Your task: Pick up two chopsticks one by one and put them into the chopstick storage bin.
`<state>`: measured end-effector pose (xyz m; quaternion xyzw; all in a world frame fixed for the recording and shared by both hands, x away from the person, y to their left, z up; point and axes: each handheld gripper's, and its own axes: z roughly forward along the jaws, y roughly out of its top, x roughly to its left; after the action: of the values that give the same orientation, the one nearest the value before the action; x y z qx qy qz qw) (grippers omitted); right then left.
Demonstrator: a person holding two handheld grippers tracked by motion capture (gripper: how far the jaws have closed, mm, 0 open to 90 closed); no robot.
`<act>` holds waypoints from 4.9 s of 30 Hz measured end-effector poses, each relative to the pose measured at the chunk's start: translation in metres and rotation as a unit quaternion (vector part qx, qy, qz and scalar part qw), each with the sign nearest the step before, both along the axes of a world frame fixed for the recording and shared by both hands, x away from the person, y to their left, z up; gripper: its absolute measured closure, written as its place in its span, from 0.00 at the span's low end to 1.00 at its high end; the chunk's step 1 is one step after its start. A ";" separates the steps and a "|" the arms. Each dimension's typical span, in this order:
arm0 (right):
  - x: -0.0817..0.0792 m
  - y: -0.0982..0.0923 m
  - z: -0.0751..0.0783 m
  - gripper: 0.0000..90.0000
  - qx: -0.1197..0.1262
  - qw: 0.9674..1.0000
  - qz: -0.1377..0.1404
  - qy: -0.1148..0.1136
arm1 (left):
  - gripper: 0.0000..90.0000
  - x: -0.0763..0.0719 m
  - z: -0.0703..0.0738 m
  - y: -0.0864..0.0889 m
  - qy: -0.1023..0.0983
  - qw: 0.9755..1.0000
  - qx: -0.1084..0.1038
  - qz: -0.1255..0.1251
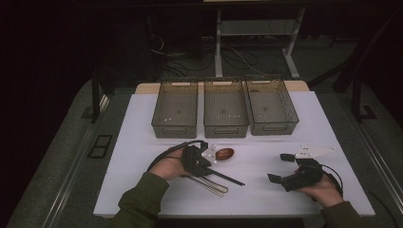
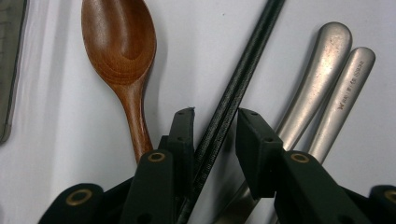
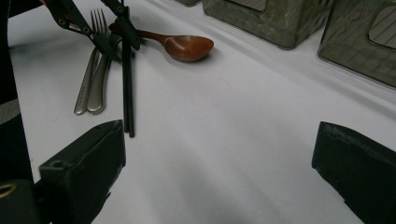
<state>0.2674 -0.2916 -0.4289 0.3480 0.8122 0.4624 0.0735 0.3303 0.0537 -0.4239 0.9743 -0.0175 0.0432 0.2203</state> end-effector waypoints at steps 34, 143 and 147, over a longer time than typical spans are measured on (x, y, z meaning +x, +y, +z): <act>0.000 0.000 0.000 0.02 0.001 1.000 0.000 0.001 | 0.94 0.004 0.000 -0.003 0.011 1.000 -0.017 0.008; 0.000 0.007 -0.013 0.02 -0.024 1.000 0.002 0.004 | 0.95 0.065 0.103 0.073 0.027 0.934 -0.265 0.239; -0.001 0.006 -0.012 0.02 -0.022 1.000 -0.001 0.001 | 0.95 0.075 0.106 0.076 0.029 0.929 -0.273 0.249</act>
<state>0.2665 -0.2858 -0.4406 0.3471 0.8221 0.4440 0.0806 0.4054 0.1297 -0.3176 0.8502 0.2450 0.0715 0.4605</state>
